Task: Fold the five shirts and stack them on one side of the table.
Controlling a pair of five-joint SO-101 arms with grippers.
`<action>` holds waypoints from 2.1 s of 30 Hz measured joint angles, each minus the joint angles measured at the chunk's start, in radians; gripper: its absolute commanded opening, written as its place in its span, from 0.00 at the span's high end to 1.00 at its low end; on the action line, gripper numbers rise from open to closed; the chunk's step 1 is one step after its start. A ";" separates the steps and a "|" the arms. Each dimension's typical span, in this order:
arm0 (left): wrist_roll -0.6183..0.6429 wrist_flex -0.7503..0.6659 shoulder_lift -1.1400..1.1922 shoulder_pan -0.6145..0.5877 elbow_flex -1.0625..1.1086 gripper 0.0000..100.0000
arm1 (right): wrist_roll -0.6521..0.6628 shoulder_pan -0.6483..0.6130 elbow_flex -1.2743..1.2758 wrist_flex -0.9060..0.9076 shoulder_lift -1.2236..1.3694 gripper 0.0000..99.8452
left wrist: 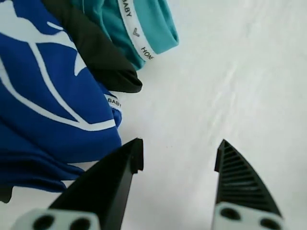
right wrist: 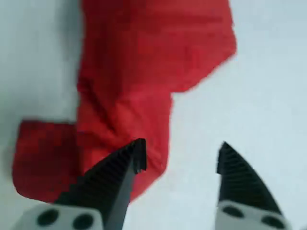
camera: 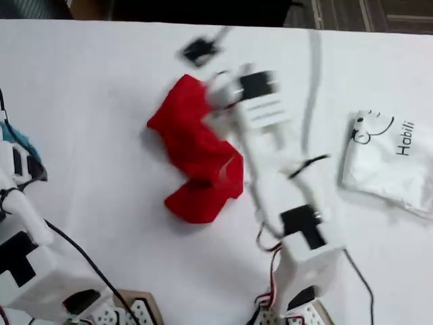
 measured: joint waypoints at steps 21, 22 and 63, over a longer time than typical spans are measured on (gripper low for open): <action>-0.026 -0.002 0.000 -0.170 0.000 0.74 | 0.000 0.061 -0.330 -0.104 0.574 0.95; -0.026 -0.002 0.000 -0.170 0.000 0.74 | 0.000 0.092 -0.365 -0.077 0.588 1.00; 0.089 -0.003 0.000 0.160 0.003 0.74 | -0.292 -0.087 0.617 -0.031 -0.812 0.98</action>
